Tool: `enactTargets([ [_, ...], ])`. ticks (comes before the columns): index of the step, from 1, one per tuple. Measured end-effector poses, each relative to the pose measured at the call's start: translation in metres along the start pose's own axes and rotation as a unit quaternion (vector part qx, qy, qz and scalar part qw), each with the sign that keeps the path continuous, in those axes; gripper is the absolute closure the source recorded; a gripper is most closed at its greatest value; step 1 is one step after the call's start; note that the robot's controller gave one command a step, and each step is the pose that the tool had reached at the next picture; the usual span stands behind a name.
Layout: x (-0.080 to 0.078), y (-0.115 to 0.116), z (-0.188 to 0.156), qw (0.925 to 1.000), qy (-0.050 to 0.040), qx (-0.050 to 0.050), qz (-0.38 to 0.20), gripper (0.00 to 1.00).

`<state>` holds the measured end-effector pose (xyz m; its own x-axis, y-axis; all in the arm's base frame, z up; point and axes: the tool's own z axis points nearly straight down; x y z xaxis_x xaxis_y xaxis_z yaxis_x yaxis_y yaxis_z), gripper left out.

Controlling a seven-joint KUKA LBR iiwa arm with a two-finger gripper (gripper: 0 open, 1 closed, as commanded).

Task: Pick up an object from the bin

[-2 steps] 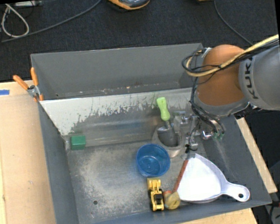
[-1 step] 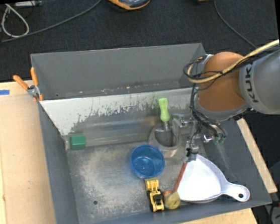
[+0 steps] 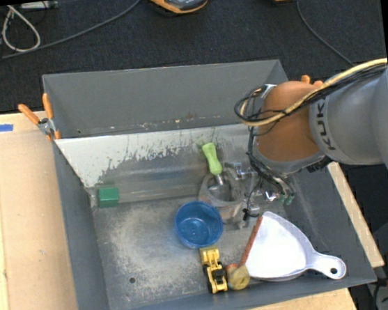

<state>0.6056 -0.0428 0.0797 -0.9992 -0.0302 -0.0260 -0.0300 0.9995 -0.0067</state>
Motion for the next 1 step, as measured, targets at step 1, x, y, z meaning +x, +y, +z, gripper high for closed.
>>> enactTargets([
  [1,-0.0066,0.0072,-0.0045,0.9995,-0.0017,0.001,-0.032,0.0],
])
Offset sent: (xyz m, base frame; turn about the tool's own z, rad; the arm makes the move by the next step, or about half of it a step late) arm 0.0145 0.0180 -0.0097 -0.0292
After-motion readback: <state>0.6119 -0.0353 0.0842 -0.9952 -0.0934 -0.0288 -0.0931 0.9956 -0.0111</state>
